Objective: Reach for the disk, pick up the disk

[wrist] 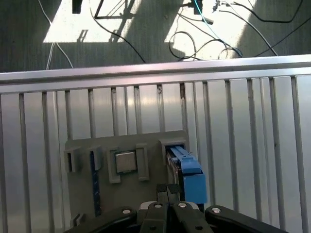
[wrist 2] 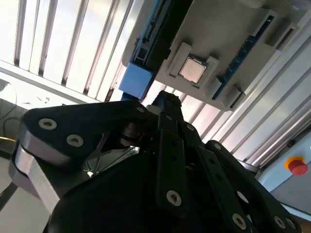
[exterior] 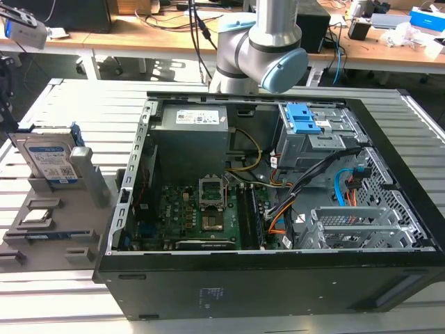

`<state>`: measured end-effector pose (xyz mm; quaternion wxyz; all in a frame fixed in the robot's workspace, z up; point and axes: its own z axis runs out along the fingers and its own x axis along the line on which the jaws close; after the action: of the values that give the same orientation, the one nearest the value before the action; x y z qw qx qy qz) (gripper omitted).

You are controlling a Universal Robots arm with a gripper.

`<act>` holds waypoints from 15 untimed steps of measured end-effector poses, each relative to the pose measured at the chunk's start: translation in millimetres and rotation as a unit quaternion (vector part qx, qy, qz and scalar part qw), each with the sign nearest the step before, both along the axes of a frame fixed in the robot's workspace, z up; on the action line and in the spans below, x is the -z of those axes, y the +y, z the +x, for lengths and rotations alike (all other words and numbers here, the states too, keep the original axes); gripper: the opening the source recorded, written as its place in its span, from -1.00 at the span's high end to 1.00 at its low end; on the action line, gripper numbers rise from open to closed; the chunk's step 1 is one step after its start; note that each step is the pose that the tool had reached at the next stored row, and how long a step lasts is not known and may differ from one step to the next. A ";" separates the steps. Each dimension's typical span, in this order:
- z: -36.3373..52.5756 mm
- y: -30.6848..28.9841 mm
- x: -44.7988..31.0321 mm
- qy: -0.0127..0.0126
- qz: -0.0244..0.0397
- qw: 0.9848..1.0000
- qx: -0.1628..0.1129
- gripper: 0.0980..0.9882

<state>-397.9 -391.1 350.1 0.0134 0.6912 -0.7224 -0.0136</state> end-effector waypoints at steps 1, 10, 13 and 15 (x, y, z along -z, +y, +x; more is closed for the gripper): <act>0.0 0.0 0.0 0.000 0.000 1.000 -0.006 0.98; 0.0 0.1 0.0 0.000 0.000 0.999 -0.032 0.98; 0.0 0.0 0.0 0.000 0.000 0.999 -0.032 0.96; 0.0 0.1 0.0 0.000 0.000 0.999 -0.033 0.69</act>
<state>-397.9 -391.0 350.1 0.0138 0.7144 -0.6995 -0.0132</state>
